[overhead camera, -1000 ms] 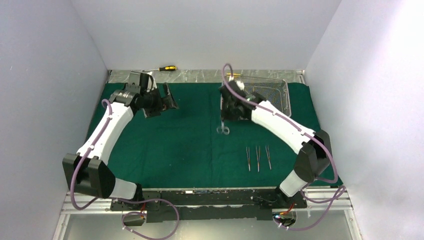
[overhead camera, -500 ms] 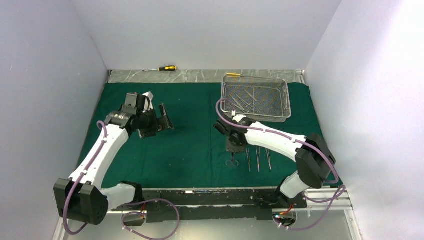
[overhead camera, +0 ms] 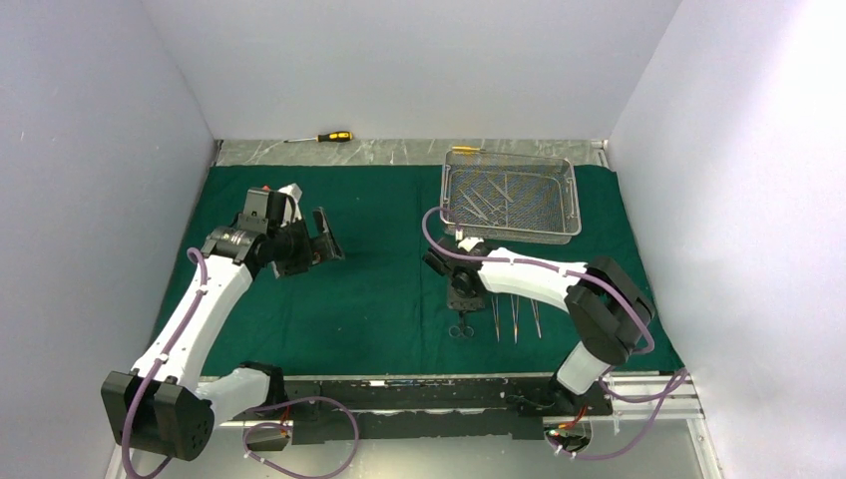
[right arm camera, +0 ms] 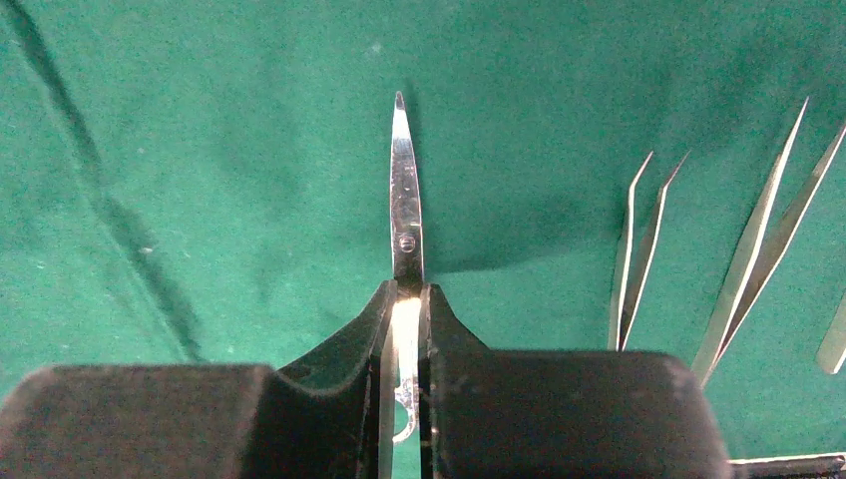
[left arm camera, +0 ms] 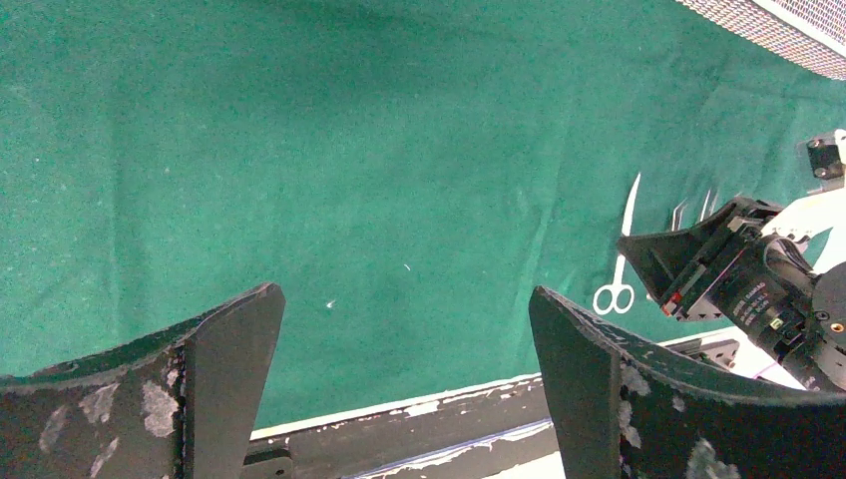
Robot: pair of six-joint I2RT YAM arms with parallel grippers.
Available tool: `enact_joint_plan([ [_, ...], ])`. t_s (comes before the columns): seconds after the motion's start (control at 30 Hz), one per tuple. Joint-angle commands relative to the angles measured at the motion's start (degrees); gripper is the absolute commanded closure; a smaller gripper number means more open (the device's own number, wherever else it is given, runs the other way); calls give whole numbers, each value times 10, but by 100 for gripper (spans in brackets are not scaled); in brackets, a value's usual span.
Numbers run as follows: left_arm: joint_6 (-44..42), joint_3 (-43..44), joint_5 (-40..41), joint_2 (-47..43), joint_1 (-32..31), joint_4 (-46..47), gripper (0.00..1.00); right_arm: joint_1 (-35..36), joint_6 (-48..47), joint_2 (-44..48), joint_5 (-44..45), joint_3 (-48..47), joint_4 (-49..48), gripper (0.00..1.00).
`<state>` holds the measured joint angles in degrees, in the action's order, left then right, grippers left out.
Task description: Open and lay out the surgical kit
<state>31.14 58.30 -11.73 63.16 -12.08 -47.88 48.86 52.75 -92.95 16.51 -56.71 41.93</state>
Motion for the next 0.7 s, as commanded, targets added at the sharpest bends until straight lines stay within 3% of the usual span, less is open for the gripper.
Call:
enact_joint_plan([
  [0.0,6,5,10,-1,2,6,1,3,-7,-2,-14,9,-18,84],
  [0.27,-1,33,16,37,2,17,0,-2,-23,2,-1,-59,45,53],
  [0.47,-8,69,16,75,2,28,0,-59,-106,40,16,-130,44,51],
  [0.67,-14,134,14,139,2,37,0,-191,-236,79,-14,-174,-61,51],
])
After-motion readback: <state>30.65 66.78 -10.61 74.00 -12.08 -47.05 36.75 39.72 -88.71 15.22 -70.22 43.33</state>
